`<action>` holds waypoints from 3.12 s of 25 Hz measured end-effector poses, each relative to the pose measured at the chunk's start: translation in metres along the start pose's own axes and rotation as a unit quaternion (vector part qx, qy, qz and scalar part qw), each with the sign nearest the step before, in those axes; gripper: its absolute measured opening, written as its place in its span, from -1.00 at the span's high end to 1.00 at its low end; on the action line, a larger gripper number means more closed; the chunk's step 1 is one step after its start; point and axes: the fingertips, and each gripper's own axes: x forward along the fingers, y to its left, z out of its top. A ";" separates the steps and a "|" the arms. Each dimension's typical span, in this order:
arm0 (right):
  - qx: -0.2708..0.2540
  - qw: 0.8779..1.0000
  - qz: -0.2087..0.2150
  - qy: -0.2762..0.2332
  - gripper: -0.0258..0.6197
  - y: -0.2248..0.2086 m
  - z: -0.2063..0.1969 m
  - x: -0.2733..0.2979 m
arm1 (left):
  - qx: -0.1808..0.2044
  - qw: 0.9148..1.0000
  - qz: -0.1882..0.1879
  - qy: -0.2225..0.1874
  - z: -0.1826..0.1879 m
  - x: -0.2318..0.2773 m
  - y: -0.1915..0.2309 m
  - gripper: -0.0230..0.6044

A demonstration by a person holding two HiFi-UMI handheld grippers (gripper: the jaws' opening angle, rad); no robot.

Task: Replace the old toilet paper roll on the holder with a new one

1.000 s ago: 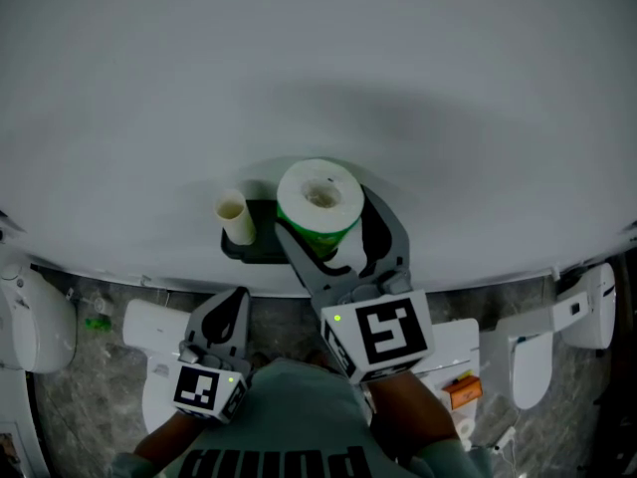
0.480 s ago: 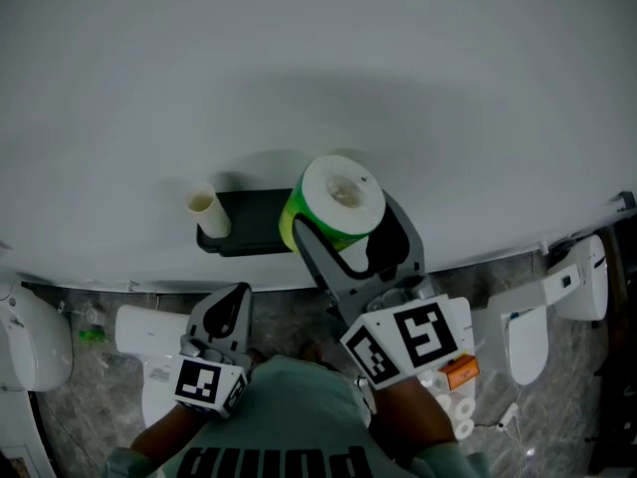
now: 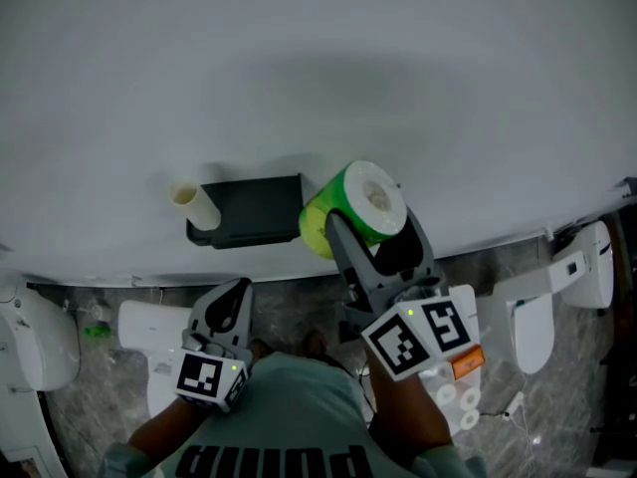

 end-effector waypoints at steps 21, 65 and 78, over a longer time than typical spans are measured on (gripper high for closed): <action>0.254 0.966 -0.041 0.003 -0.36 -0.077 -0.077 0.004 | -0.003 0.999 0.015 0.040 -0.021 0.007 0.003 0.92; 0.486 0.874 -0.020 -0.018 -0.36 -0.019 -0.155 0.014 | -0.028 1.000 0.013 0.003 -0.014 -0.021 0.054 0.92; 0.499 0.866 -0.011 -0.021 -0.35 -0.004 -0.169 0.007 | -0.032 0.999 0.002 0.001 -0.018 -0.025 0.060 0.92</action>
